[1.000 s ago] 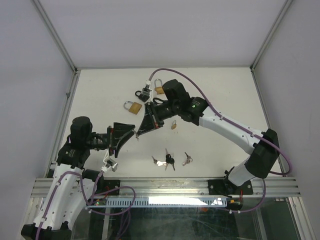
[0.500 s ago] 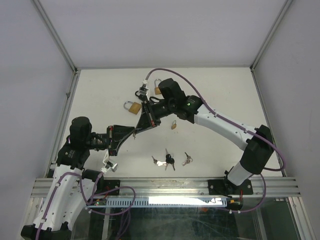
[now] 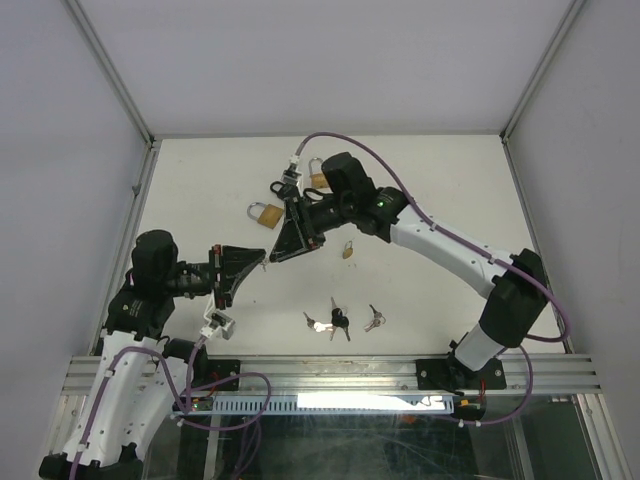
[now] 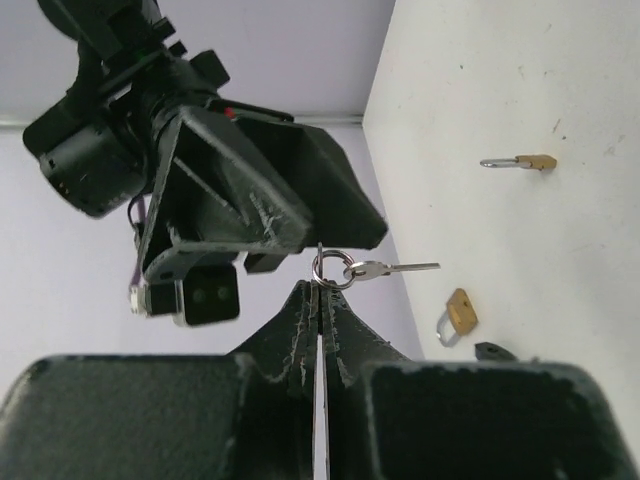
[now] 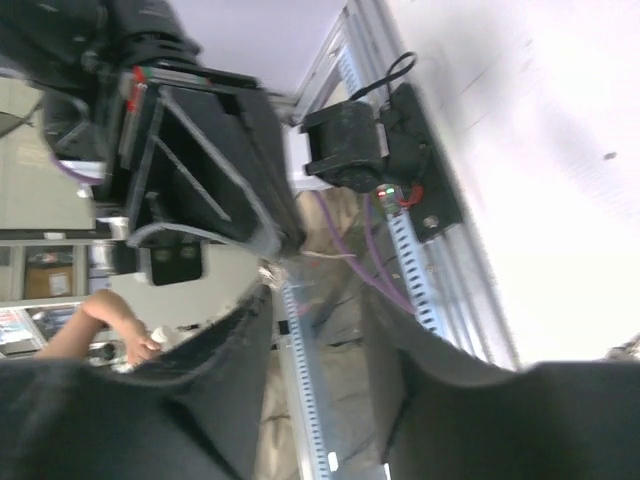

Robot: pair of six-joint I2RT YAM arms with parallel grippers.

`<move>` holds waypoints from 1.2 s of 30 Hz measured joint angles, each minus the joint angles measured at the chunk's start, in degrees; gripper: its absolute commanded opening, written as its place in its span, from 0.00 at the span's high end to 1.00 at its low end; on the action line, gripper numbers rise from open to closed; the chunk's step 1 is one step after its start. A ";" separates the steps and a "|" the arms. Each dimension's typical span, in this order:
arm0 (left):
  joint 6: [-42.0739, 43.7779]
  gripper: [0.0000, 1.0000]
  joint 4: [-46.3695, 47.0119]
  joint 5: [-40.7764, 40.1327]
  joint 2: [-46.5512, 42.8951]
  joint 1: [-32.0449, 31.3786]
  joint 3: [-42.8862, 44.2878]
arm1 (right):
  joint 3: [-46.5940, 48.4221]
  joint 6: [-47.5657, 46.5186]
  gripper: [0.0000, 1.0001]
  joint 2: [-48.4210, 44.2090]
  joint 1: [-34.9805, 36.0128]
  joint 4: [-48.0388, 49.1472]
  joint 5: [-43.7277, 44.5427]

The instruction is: Unlock with the key

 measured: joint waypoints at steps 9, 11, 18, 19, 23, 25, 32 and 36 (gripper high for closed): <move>-12.79 1.00 -31.54 -15.98 14.51 -1.27 19.67 | -2.95 -5.29 0.36 -8.02 -9.11 -2.19 7.65; -21.14 1.00 -37.81 -22.45 21.88 -2.40 23.23 | -4.15 -7.28 0.35 -11.10 -8.87 -1.03 9.66; -47.56 1.00 -44.37 -37.77 39.98 -5.99 30.69 | -17.97 -13.75 0.29 -21.46 -8.20 15.26 14.29; -49.68 1.00 -44.85 -38.32 40.48 -5.99 30.91 | -21.14 -14.51 0.28 -22.73 -8.20 18.86 15.02; -59.19 1.00 -47.25 -38.66 41.90 -6.01 33.66 | -31.93 -18.43 0.28 -25.73 -8.04 30.32 17.46; -63.30 1.00 -47.58 -38.86 43.52 -6.01 35.23 | -34.99 -20.46 0.28 -25.44 -7.61 34.51 18.03; -75.52 1.00 -46.34 -54.60 52.33 -6.38 35.12 | -39.26 -22.73 0.27 -19.47 -3.50 54.36 14.95; -78.79 1.00 -46.82 -63.63 55.21 -6.34 33.75 | -40.72 -22.25 0.28 -19.28 -3.43 59.23 14.97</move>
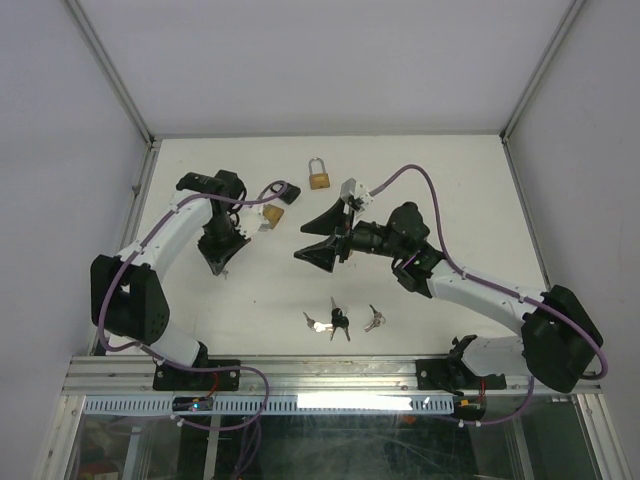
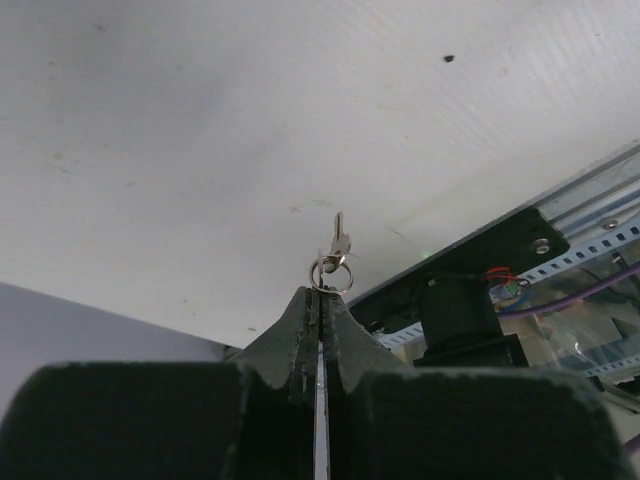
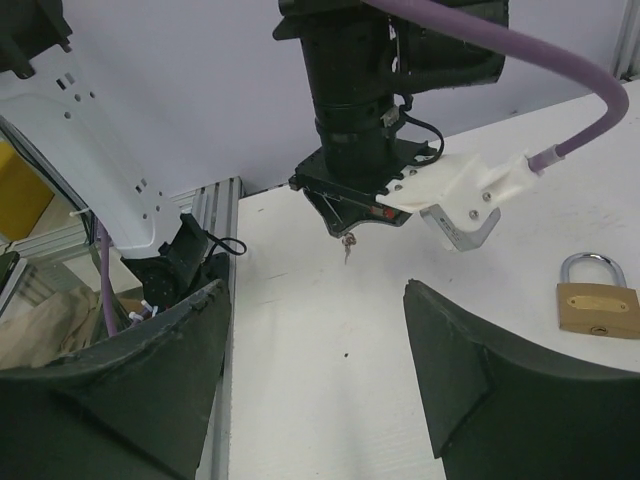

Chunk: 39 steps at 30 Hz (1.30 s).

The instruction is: Unlock with the key

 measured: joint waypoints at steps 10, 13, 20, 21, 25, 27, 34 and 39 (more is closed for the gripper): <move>-2.36 1.00 -1.22 -4.26 3.26 0.52 -4.37 | 0.07 -0.37 0.28 -3.32 0.02 -1.68 -0.63; -3.50 1.00 -1.79 8.87 4.70 1.20 -0.85 | 0.98 -2.60 0.29 -4.72 1.18 -5.62 0.48; -6.29 1.00 0.85 25.00 -2.14 -0.79 11.32 | 1.29 -9.20 0.32 -4.46 11.43 -10.47 4.42; -6.40 1.00 0.42 25.57 -2.51 -0.92 11.37 | 1.16 -9.79 0.33 -3.93 11.91 -9.60 4.92; -6.69 1.00 -0.72 27.87 -2.43 -1.81 11.67 | 1.75 -11.34 0.30 1.18 13.79 -6.91 11.08; -6.71 1.00 -1.22 28.30 -2.43 -2.29 13.22 | 2.05 -11.58 0.28 4.50 14.32 -5.60 13.81; -6.60 1.00 -1.38 30.10 -3.26 -3.43 16.48 | 1.79 -11.93 0.48 9.03 13.97 -1.27 17.03; -6.43 1.00 -1.49 30.95 -3.78 -4.15 16.48 | 0.76 -5.88 0.52 9.97 8.68 9.46 11.69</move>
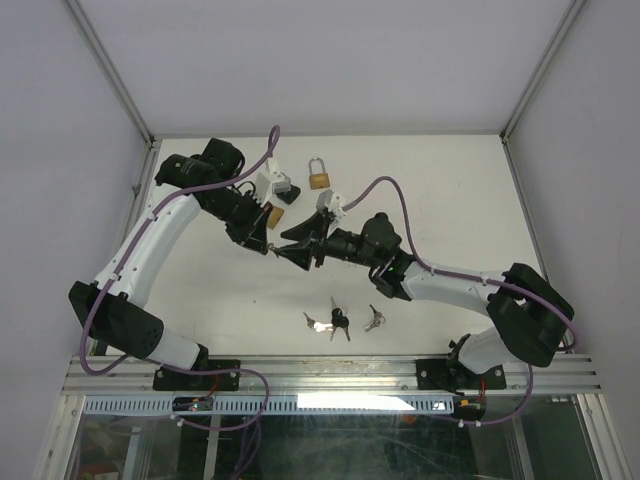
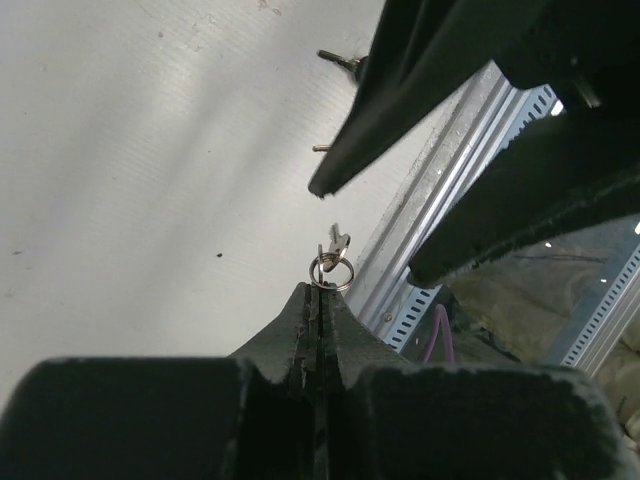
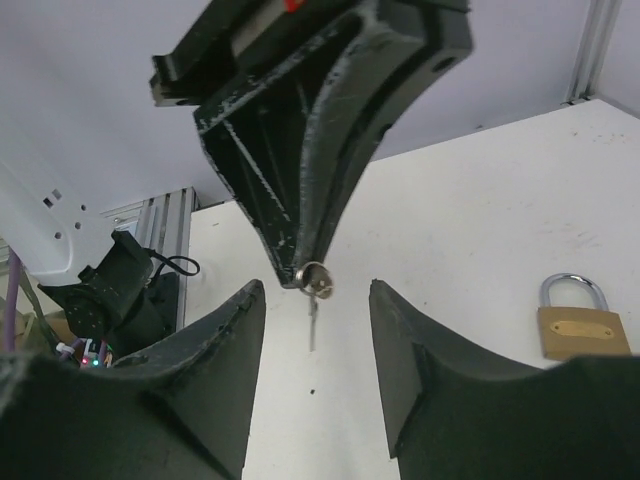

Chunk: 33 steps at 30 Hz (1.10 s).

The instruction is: Unlock with the key

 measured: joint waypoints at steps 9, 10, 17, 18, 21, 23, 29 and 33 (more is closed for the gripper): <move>0.15 1.00 -0.07 -0.02 -1.70 -0.52 0.00 | 0.74 0.81 0.51 0.33 -2.64 -2.01 -7.39; 0.17 1.00 -0.07 -0.02 -2.03 -0.68 0.00 | 1.03 0.59 0.51 0.33 -2.78 -2.95 -8.04; 0.24 1.00 -0.11 0.22 -2.49 -1.16 0.02 | 4.57 -0.83 0.64 1.27 -3.17 -7.04 -10.03; 0.22 1.00 -0.09 0.22 -2.49 -1.16 0.02 | 4.90 -0.87 0.65 1.68 -3.17 -7.23 -10.23; 0.22 1.00 -0.11 0.24 -2.49 -1.16 0.02 | 6.08 -0.90 0.66 3.23 -3.15 -7.98 -10.64; 0.22 1.00 -0.09 0.24 -2.49 -1.16 0.09 | 6.43 -0.87 0.70 4.02 -3.15 -8.35 -10.95; 0.24 1.00 -0.11 0.26 -2.49 -1.53 0.09 | 6.60 -0.87 0.91 4.63 -3.17 -9.97 -11.80; 0.33 1.00 -0.04 0.17 -2.49 -1.51 0.09 | 7.06 -0.94 1.00 4.72 -3.15 -10.93 -13.09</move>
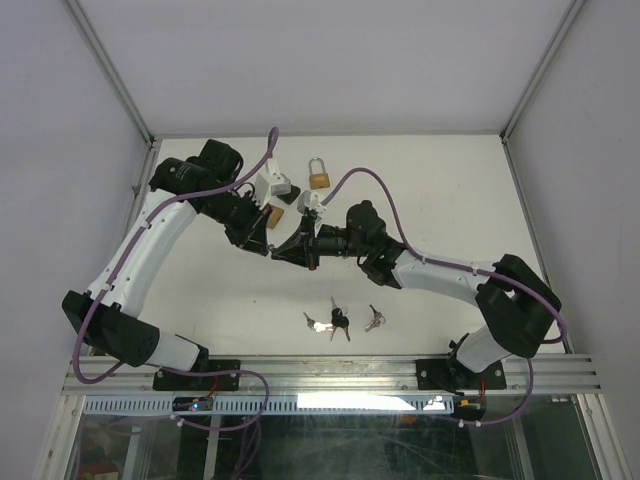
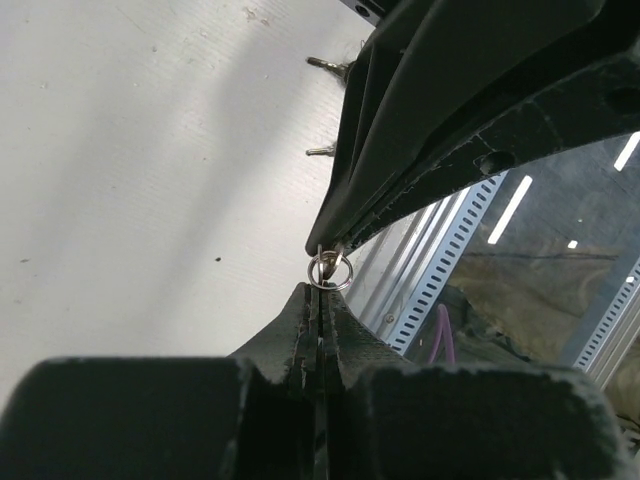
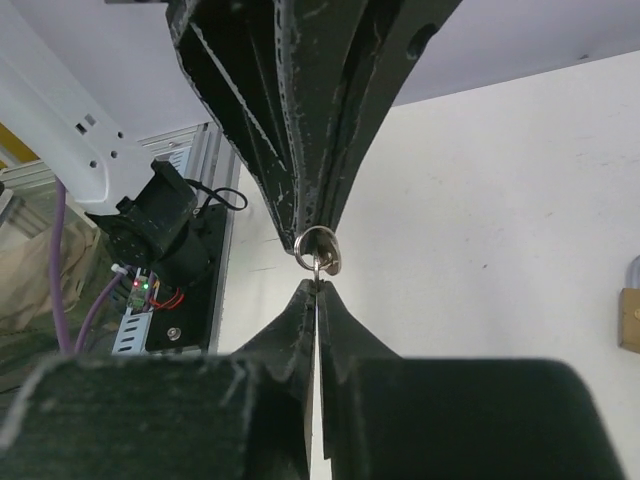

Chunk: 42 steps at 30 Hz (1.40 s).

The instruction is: Unlock with the key

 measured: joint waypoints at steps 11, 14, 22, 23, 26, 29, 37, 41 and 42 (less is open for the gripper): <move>2.91 1.00 1.22 -0.94 -0.59 -0.02 -3.63 | -2.19 4.94 1.00 -2.38 -3.82 -0.22 -4.72; 4.02 1.00 0.94 -1.73 -0.59 -0.02 -4.57 | -2.78 5.92 1.00 -4.31 -5.81 -0.20 -5.07; 5.29 1.00 0.37 -1.75 -0.83 -0.35 -4.57 | -3.80 5.99 0.84 -5.84 -6.71 -1.79 -6.82; 5.29 1.00 0.37 -1.70 -0.83 -0.37 -4.57 | -3.80 5.57 0.81 -5.84 -6.21 -2.29 -6.82; 5.29 1.00 0.37 -1.79 -0.83 -0.37 -4.57 | -3.80 4.94 0.70 -5.75 -4.24 -3.32 -6.80; 5.46 1.00 0.37 -1.86 -0.83 -0.37 -4.50 | -3.78 4.76 0.68 -5.35 -2.51 -2.60 -6.47; 6.95 1.00 -0.07 -1.75 -0.87 -1.51 -0.94 | -0.76 7.69 0.56 0.55 -1.75 4.37 -6.82; 7.32 1.00 -0.09 -1.73 -1.11 -1.86 -0.46 | 0.26 8.68 0.62 2.01 -1.75 6.51 -7.65; 7.39 1.00 -0.09 -1.70 -1.14 -1.88 -0.46 | 0.48 8.90 0.62 2.14 -1.70 6.82 -7.82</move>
